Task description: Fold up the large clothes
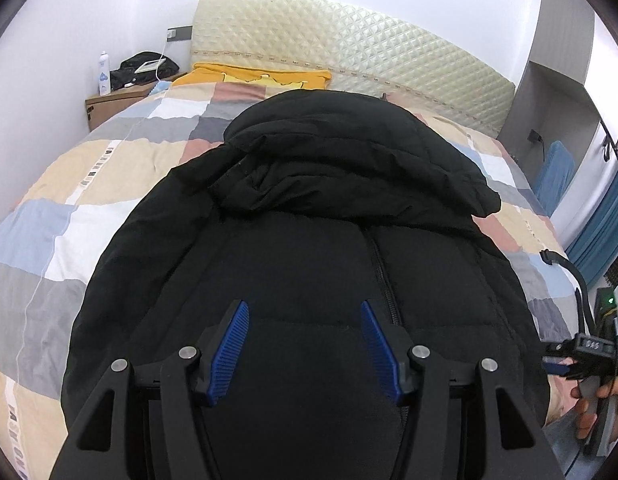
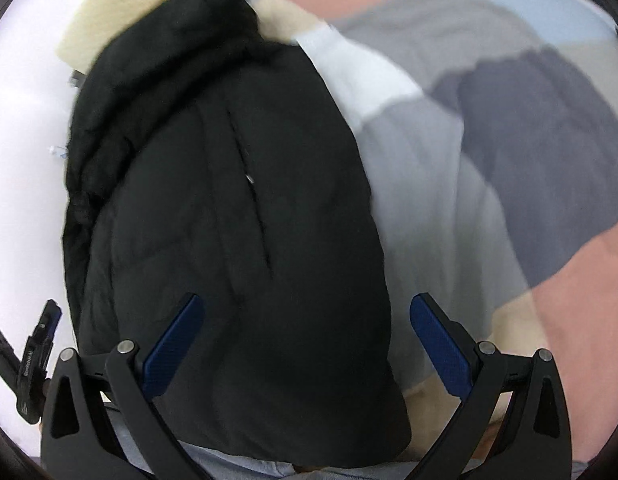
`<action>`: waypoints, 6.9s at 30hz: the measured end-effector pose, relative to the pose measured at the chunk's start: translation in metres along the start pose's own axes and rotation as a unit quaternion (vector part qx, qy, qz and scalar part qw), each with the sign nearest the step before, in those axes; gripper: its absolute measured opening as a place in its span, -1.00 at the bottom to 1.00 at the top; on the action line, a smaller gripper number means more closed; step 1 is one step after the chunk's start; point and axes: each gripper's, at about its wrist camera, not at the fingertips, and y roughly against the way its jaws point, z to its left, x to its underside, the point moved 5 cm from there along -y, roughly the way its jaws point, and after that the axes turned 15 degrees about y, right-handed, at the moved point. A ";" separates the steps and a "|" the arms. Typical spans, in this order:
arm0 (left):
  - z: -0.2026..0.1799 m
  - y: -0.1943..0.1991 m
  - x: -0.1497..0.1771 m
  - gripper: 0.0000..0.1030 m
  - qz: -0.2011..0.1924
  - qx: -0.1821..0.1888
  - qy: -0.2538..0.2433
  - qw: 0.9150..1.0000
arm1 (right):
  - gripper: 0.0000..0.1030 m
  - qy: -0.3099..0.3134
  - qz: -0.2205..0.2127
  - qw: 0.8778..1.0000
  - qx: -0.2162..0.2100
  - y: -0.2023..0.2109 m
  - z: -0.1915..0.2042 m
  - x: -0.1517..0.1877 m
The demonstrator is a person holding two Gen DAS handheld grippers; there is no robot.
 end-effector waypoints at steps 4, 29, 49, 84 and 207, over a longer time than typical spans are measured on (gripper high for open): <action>-0.003 0.000 0.001 0.12 -0.003 0.000 -0.008 1.000 | 0.99 0.001 0.058 0.998 -0.005 -0.019 0.005 0.013; 0.000 -0.007 0.005 0.12 0.012 0.006 0.016 1.000 | 0.67 0.048 -0.044 0.976 -0.206 0.031 0.047 0.010; 0.019 -0.005 0.003 0.12 0.053 0.036 0.067 0.996 | -0.76 0.064 -0.048 0.991 -0.108 0.021 0.039 0.007; 0.206 -0.054 0.018 0.69 0.251 0.303 0.244 0.886 | 0.45 -0.042 -0.004 0.998 -0.040 -0.008 0.012 0.012; 0.022 -0.063 -0.150 -0.84 0.090 -0.056 0.068 0.992 | -0.68 0.168 -0.244 0.951 0.086 0.040 0.054 -0.190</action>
